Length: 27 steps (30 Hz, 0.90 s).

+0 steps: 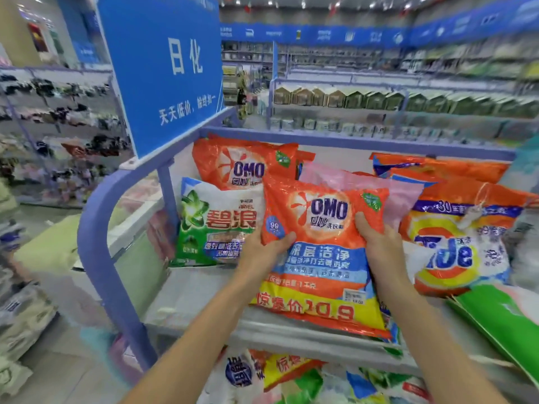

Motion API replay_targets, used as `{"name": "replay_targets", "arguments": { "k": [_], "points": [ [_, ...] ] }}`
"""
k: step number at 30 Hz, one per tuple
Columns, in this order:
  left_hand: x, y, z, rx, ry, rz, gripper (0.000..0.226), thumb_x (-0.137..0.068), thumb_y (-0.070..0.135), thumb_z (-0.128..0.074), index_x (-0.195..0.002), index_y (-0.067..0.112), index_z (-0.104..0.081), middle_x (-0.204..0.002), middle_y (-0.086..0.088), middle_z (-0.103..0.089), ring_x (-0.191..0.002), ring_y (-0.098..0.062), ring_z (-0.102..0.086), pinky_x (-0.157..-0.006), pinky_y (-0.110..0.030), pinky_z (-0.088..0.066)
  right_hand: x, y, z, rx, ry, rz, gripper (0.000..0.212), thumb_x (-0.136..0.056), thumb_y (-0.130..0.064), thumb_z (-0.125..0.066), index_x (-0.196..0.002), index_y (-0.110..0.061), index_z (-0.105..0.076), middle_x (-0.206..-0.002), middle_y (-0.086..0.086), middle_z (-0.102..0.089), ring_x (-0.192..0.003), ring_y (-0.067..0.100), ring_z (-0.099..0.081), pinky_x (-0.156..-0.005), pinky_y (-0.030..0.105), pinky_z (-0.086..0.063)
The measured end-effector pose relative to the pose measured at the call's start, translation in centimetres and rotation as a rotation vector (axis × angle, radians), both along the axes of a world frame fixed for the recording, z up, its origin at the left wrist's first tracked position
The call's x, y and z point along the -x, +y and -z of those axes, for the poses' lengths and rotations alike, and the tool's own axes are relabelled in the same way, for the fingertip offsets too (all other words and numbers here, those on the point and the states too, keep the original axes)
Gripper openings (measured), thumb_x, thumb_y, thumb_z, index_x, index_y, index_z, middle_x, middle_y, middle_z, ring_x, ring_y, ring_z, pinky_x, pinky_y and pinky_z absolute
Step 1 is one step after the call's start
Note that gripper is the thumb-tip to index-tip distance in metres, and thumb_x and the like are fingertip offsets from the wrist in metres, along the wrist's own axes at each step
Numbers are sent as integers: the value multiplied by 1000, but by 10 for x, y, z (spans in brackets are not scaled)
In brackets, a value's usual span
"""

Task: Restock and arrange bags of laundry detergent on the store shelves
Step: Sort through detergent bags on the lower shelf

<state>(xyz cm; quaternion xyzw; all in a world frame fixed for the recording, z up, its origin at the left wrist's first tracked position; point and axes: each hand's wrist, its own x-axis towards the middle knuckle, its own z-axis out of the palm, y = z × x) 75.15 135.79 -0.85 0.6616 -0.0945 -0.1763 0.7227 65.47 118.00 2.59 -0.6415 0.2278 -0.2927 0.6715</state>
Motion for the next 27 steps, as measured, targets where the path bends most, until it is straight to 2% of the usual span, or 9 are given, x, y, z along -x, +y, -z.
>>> {"name": "replay_targets", "arguments": {
  "k": [3,5,9,11,14,17,19,23,27],
  "points": [
    [2,4,0,-41,14,-10,32,-86,30,-80,-113,17,-68,-100,0,-80,-92,-22,-77,-91,-48,-59,1,0,2,47,27,10,22,-97,-41,-66,-107,-22,-66,-87,-4,-79,-75,16,-77,-75,38,-60],
    [3,14,-1,-99,-114,-72,23,-86,29,-80,-106,23,-69,-100,1,-79,-93,-19,-76,-90,-48,-60,0,-2,2,68,45,21,30,-96,-41,-68,-113,-16,-63,-94,-1,-78,-76,16,-77,-74,39,-62],
    [-4,49,-7,-258,-396,-431,27,-91,23,-75,-115,27,-64,-103,7,-73,-94,-9,-70,-89,-40,-59,1,-7,4,69,55,25,30,-94,-38,-71,-113,-17,-61,-100,1,-77,-84,21,-77,-81,46,-62],
    [-12,65,-5,-429,-497,-587,43,-89,23,-75,-128,23,-56,-119,1,-62,-111,-19,-61,-99,-45,-52,4,-6,5,72,71,25,31,-94,-39,-71,-115,-18,-60,-101,0,-77,-84,20,-77,-81,46,-62],
    [-22,76,1,-653,-438,-628,83,-83,34,-80,-149,16,-34,-140,-12,-38,-133,-35,-36,-112,-51,-36,6,-3,4,107,84,26,34,-94,-42,-69,-117,-19,-58,-104,1,-76,-87,23,-77,-83,50,-61],
    [-27,78,3,-719,-323,-580,102,-78,48,-83,-152,9,-24,-150,-17,-30,-142,-41,-30,-116,-58,-29,11,1,2,166,78,50,36,-95,-41,-69,-121,-20,-55,-108,0,-74,-91,22,-76,-84,53,-61],
    [-28,81,0,-715,-256,-594,101,-76,50,-84,-148,7,-28,-150,-22,-32,-142,-43,-31,-116,-58,-28,14,3,-1,182,84,63,39,-95,-39,-70,-122,-20,-50,-112,-2,-71,-92,20,-74,-82,50,-61],
    [-28,88,-6,-696,-141,-622,88,-72,57,-83,-132,7,-41,-142,-21,-48,-134,-42,-43,-110,-55,-35,21,7,-4,297,80,108,54,-96,-26,-70,-139,-18,-40,-126,-6,-54,-94,0,-58,-74,25,-51],
    [-26,89,-5,-726,-112,-620,94,-69,64,-81,-133,6,-43,-141,-18,-54,-132,-41,-48,-109,-52,-33,26,27,-10,637,138,236,69,-95,-21,-72,-151,-14,-34,-151,5,-36,-135,15,-42,-106,35,-44]
  ]
}}
